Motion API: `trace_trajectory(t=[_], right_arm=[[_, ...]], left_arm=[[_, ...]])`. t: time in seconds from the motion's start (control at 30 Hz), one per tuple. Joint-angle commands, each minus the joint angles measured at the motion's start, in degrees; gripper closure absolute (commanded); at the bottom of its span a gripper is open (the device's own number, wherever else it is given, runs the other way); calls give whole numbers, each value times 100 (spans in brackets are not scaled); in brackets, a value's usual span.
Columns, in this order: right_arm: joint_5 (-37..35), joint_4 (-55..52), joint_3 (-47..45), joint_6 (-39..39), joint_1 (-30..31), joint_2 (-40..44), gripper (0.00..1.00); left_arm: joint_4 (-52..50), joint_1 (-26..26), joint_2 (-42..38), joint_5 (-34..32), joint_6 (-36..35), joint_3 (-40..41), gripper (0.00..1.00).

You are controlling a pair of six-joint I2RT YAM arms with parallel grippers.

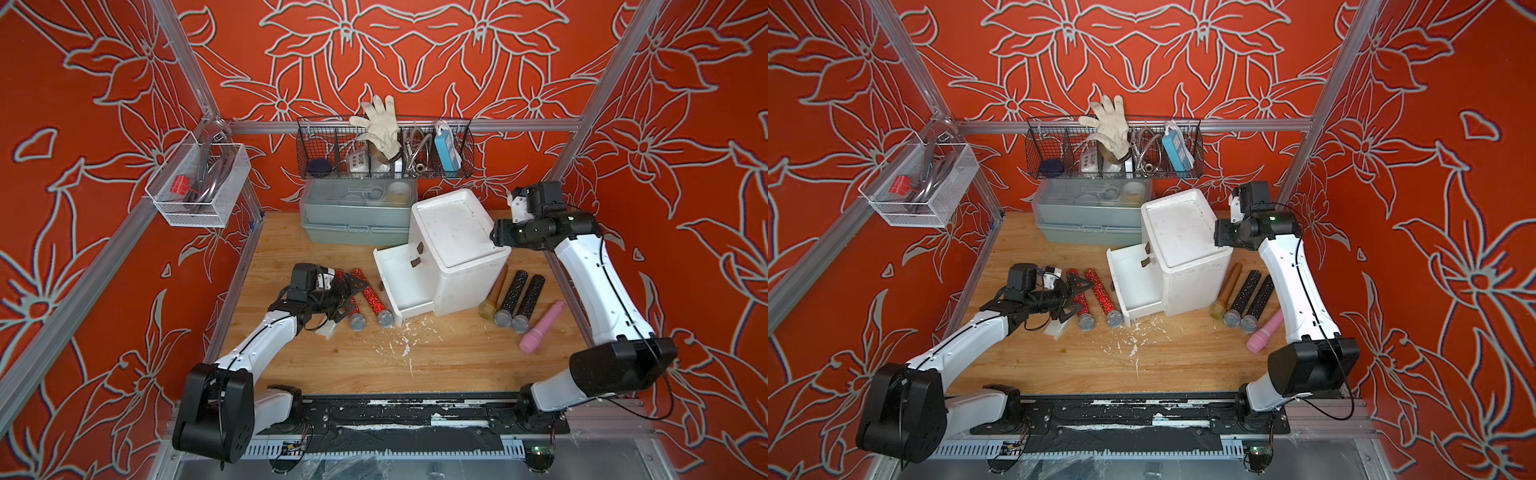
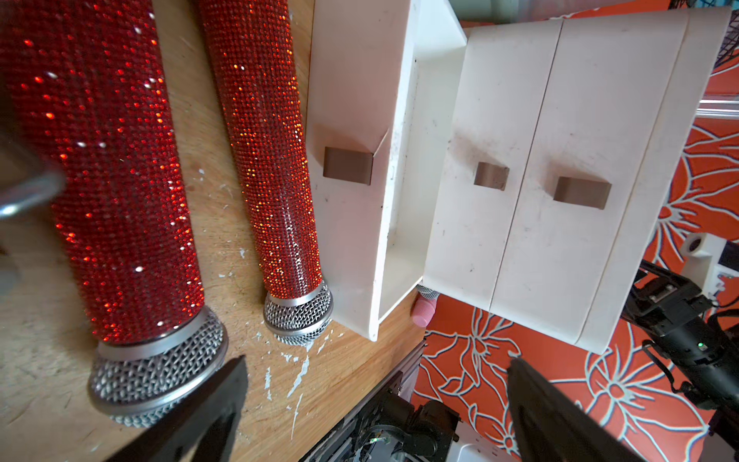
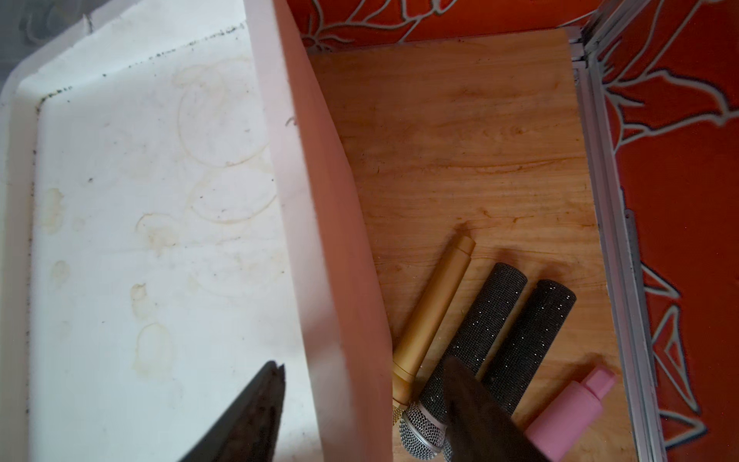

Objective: Take the microphone out of the drawer
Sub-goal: Close the drawer in the storage box.

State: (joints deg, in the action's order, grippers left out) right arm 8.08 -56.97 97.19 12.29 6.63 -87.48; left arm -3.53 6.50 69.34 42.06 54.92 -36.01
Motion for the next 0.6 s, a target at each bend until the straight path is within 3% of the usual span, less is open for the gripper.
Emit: trace_trajectory(t=[0.0,0.17,0.3,0.47,0.57], right_arm=[[309,19,-85,-57,-48,-116,48],[369,115,-147,-77,-51,-121,76],[440,89,-165,-349,-49,-150,88],[445,120,-282,-502,-46,-98,95],[434,115,-292,-530,-49,-85,98]], left_arm=[[84,48,36,-67,-42,-135,0],[77,61,61,-119,-51,-127,1],[86,92,117,-240,-124,-124,4],[132,253,342,-587,-343,-159,26],[574,353,578,-748,-194,-102,57]])
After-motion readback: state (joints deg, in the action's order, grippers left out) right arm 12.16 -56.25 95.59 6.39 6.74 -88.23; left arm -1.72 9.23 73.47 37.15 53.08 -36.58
